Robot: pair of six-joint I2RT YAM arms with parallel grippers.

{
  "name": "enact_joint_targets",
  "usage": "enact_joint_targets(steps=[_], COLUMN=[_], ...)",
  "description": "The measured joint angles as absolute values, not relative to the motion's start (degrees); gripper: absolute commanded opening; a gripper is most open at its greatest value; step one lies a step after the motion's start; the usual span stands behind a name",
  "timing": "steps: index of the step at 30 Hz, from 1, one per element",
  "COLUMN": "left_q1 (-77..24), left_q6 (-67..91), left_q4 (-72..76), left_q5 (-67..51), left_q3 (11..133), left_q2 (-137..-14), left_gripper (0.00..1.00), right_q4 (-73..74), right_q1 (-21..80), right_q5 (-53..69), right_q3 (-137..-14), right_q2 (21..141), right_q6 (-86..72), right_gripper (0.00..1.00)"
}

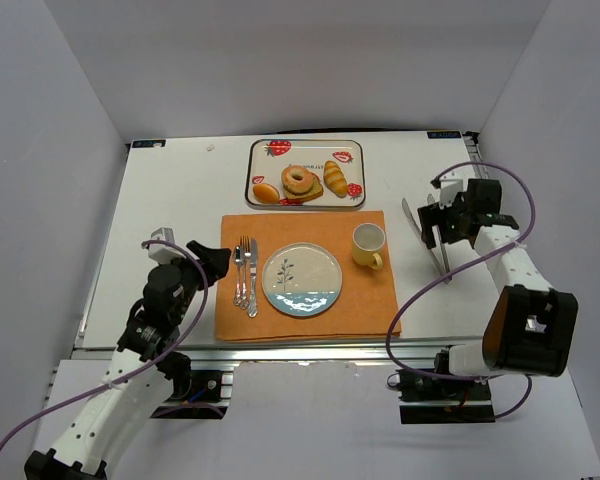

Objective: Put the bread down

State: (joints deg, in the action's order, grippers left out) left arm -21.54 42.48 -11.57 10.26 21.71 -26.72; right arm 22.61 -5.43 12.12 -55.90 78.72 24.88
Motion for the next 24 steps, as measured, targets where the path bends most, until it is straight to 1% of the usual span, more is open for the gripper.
enact_joint_targets(steps=[4, 7, 10, 14, 15, 17, 20, 21, 23, 24], left_q1=[-21.54, -21.52, -21.52, -21.54, -21.54, -21.52, -21.54, -21.52, -21.54, -21.54], left_q6=[42.89, 42.92, 42.94, 42.96, 43.00, 43.11, 43.13, 43.13, 43.13, 43.13], left_q4=[-11.00, -11.00, -10.48, -9.41, -9.21, -8.80, -8.82, -8.82, -8.82, -8.80], left_q5=[9.63, 9.39, 9.17, 8.75, 8.71, 8.51, 8.56, 8.56, 8.56, 8.56], left_q3=[20.21, 20.01, 19.97, 19.97, 19.97, 19.97, 19.97, 19.97, 19.97, 19.97], left_q2=[-25.98, -26.22, -26.48, -27.77, -28.05, -28.56, -28.58, -28.58, -28.58, -28.58], left_gripper=[0.77, 0.78, 0.78, 0.78, 0.78, 0.78, 0.78, 0.78, 0.78, 0.78], right_q4=[20.29, 19.20, 16.12, 13.96, 13.52, 12.12, 12.45, 12.47, 12.43, 12.45], right_q1=[-5.37, -5.34, -5.34, -5.34, -5.34, -5.67, -6.50, -6.87, -7.88, -8.38], right_q5=[8.36, 5.63, 4.10, 4.01, 4.69, 5.85, 8.01, 8.78, 10.59, 11.22], right_q3=[-50.33, -48.82, -48.82, -48.84, -48.84, -49.74, -51.33, -52.03, -53.25, -53.74], right_q2=[79.79, 81.58, 84.97, 90.80, 92.09, 93.34, 95.13, 95.88, 97.21, 97.69], right_q6=[24.10, 22.85, 22.68, 22.94, 22.61, 22.81, 23.07, 23.27, 24.01, 24.67], right_gripper=[0.89, 0.89, 0.86, 0.80, 0.76, 0.66, 0.60, 0.52, 0.42, 0.34])
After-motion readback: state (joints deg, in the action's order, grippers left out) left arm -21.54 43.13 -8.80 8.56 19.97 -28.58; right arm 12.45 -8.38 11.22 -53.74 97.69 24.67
